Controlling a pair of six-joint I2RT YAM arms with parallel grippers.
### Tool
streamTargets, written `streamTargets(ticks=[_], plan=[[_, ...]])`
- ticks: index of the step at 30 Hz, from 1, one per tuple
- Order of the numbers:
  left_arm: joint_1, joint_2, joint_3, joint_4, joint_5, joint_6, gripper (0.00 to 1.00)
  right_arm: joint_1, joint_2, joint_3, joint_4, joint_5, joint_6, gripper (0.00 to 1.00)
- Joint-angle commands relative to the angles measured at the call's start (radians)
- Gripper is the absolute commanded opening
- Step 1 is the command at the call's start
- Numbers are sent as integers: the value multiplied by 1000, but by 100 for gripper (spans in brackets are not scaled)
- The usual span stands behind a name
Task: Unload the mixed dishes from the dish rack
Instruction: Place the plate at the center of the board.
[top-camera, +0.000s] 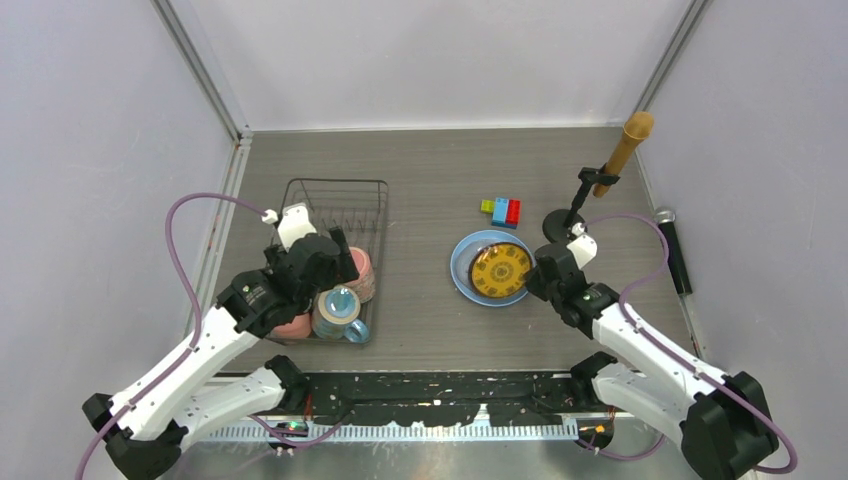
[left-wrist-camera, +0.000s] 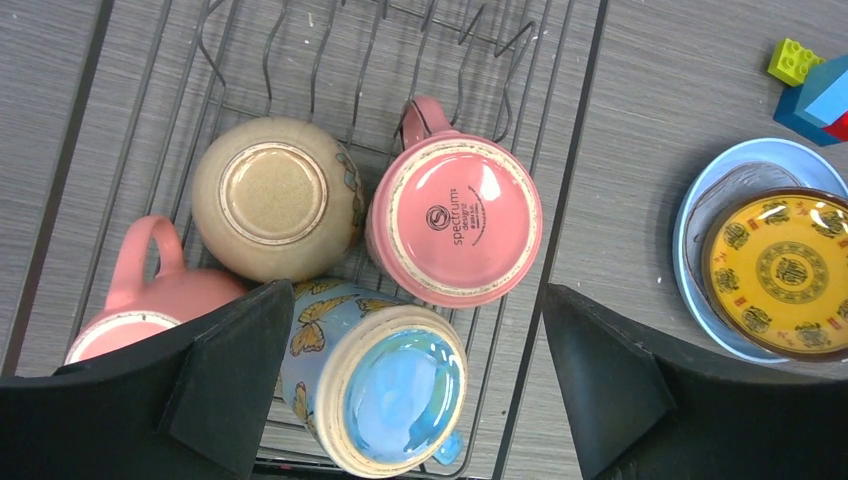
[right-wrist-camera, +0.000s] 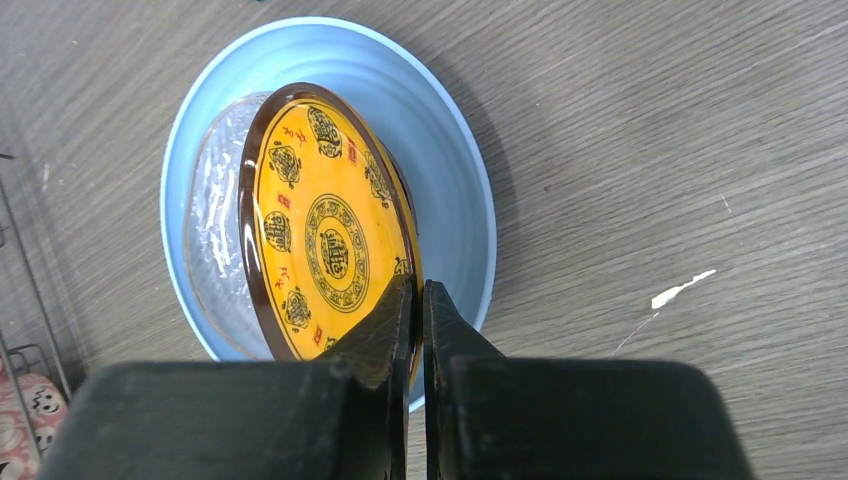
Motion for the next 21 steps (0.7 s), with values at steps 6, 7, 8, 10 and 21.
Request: streamTargets(ticks=[6,7,8,10,21], plan=[[-1,-40,-21,29,26,-4,99,-4,108,29,113,-37,-2,11],[-1,-45,-25,32,26,-3,99,-4,113,30,115,-41,-2,12],[-1,-53,-26,32,26,-2,99,-4,125,31,118,-43,-2,13],[-1,-65,-29,24,28,-2,99,-4,142,34,124,-45,-1,18],[-1,-70,-58,60,53,19,99,-3,153,68,98,-83,-54,78]])
